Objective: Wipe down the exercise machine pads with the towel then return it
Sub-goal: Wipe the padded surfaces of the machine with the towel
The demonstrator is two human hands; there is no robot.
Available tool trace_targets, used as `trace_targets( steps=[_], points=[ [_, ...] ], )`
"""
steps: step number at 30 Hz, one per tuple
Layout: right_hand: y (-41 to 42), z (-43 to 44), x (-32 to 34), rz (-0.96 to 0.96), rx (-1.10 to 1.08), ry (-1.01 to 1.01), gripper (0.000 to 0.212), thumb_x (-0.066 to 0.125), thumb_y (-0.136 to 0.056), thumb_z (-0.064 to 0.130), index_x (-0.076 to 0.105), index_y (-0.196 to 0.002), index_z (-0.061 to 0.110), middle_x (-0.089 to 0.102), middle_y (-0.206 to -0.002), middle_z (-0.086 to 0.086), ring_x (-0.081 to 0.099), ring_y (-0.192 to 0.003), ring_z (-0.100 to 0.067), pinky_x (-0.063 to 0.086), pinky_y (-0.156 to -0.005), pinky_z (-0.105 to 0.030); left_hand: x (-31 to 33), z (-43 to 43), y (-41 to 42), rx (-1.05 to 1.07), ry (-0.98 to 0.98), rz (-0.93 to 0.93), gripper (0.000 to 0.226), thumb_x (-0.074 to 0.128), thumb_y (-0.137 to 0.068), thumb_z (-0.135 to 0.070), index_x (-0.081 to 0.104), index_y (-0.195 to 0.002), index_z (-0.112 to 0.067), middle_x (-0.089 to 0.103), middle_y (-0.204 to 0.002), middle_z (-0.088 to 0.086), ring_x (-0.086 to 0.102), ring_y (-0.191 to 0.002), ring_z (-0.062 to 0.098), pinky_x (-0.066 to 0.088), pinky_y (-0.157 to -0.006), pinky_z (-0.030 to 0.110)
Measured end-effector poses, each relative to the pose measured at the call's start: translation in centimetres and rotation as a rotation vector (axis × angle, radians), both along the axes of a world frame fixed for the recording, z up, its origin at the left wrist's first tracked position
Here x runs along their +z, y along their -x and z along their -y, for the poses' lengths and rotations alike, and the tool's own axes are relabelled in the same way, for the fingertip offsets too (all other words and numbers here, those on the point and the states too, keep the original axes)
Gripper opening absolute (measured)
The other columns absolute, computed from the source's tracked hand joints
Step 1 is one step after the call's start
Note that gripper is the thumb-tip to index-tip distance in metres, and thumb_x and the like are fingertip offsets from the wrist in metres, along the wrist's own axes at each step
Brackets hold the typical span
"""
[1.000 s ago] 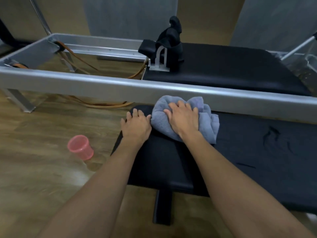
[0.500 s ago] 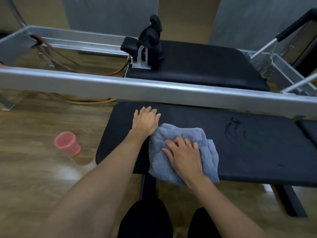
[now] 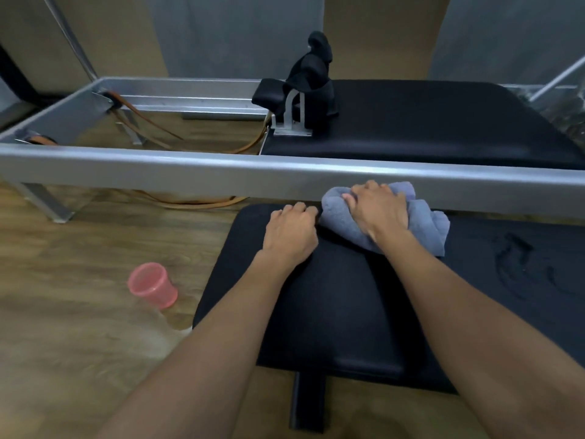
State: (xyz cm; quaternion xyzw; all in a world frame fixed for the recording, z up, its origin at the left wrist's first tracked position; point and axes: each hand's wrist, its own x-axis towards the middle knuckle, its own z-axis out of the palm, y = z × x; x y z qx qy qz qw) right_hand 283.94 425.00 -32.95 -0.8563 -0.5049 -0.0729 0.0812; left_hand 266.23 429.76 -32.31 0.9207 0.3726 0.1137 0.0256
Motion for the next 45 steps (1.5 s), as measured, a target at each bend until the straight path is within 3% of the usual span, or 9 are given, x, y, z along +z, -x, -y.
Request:
trace_targets(
  steps=[5, 11, 18, 22, 32, 35, 40, 45],
  points=[
    [2.4, 4.3, -0.3, 0.028, 0.034, -0.09, 0.039, 0.034, -0.097, 0.047, 0.062, -0.11, 0.023, 0.062, -0.118, -0.005, 0.055, -0.104, -0.027, 0.035, -0.081, -0.045, 1.3, -2.4, -2.1, 0.051, 0.19, -0.115, 0.033, 0.038, -0.099, -0.029, 0.062, -0.116, -0.015, 0.063, -0.121, 0.014, 0.057, -0.11, 0.034, 0.041, -0.093, 0.042],
    [6.7, 12.7, 0.5, 0.006, 0.043, -0.112, 0.031, 0.038, -0.096, 0.049, 0.06, -0.091, 0.028, 0.063, -0.099, 0.003, 0.057, -0.091, -0.02, 0.039, -0.076, -0.042, 2.5, -1.3, -3.7, 0.101, 0.226, -0.169, 0.027, 0.043, -0.096, -0.023, 0.059, -0.113, -0.009, 0.062, -0.112, 0.016, 0.059, -0.103, 0.034, 0.046, -0.089, 0.042],
    [9.5, 21.3, 0.2, 0.03, 0.046, -0.093, 0.032, 0.037, -0.097, 0.051, 0.062, -0.095, 0.031, 0.061, -0.091, 0.006, 0.055, -0.081, -0.018, 0.04, -0.069, -0.038, 2.1, 1.0, -5.4, 0.035, 0.206, -0.112, 0.034, 0.036, -0.101, -0.024, 0.062, -0.115, -0.008, 0.064, -0.118, 0.017, 0.058, -0.106, 0.035, 0.04, -0.093, 0.042],
    [7.4, 20.4, 0.5, 0.025, 0.08, -0.095, 0.032, 0.037, -0.098, 0.051, 0.062, -0.096, 0.031, 0.061, -0.092, 0.005, 0.056, -0.081, -0.018, 0.042, -0.068, -0.039, 1.4, 0.9, -6.3, 0.072, 0.222, -0.089, 0.042, 0.031, -0.102, -0.033, 0.06, -0.117, -0.007, 0.061, -0.121, 0.019, 0.054, -0.113, 0.038, 0.036, -0.103, 0.051],
    [-3.8, 8.7, 0.2, 0.009, 0.02, -0.103, 0.039, 0.032, -0.099, 0.049, 0.063, -0.105, 0.025, 0.064, -0.108, -0.006, 0.058, -0.097, -0.028, 0.031, -0.073, -0.042, -0.3, 0.1, -6.7, 0.091, 0.159, -0.056, 0.044, 0.031, -0.102, -0.035, 0.06, -0.115, -0.005, 0.06, -0.119, 0.021, 0.053, -0.111, 0.041, 0.037, -0.102, 0.054],
    [-5.8, 6.1, 0.0, 0.004, -0.029, -0.061, 0.043, 0.029, -0.1, 0.05, 0.061, -0.114, 0.024, 0.062, -0.115, -0.008, 0.057, -0.102, -0.03, 0.034, -0.078, -0.044, -0.7, 0.0, -6.9, 0.097, 0.154, -0.043, 0.043, 0.03, -0.102, -0.035, 0.061, -0.113, -0.006, 0.061, -0.119, 0.021, 0.053, -0.111, 0.041, 0.037, -0.102, 0.054],
    [-4.1, 8.9, -0.1, 0.032, 0.011, -0.074, 0.042, 0.031, -0.1, 0.051, 0.057, -0.12, 0.024, 0.058, -0.126, -0.007, 0.053, -0.11, -0.03, 0.035, -0.086, -0.046, -0.1, 0.6, -6.7, 0.116, 0.164, -0.099, 0.043, 0.03, -0.102, -0.035, 0.06, -0.117, -0.008, 0.06, -0.122, 0.023, 0.053, -0.113, 0.042, 0.03, -0.107, 0.056],
    [-1.1, 16.5, 0.6, 0.016, 0.015, -0.073, 0.036, 0.038, -0.098, 0.049, 0.062, -0.107, 0.024, 0.062, -0.113, -0.005, 0.056, -0.102, -0.026, 0.035, -0.082, -0.045, -0.1, 1.6, -7.3, 0.13, 0.177, -0.138, 0.047, 0.027, -0.103, -0.037, 0.059, -0.12, -0.007, 0.058, -0.125, 0.023, 0.05, -0.118, 0.042, 0.022, -0.11, 0.06]
  ],
)
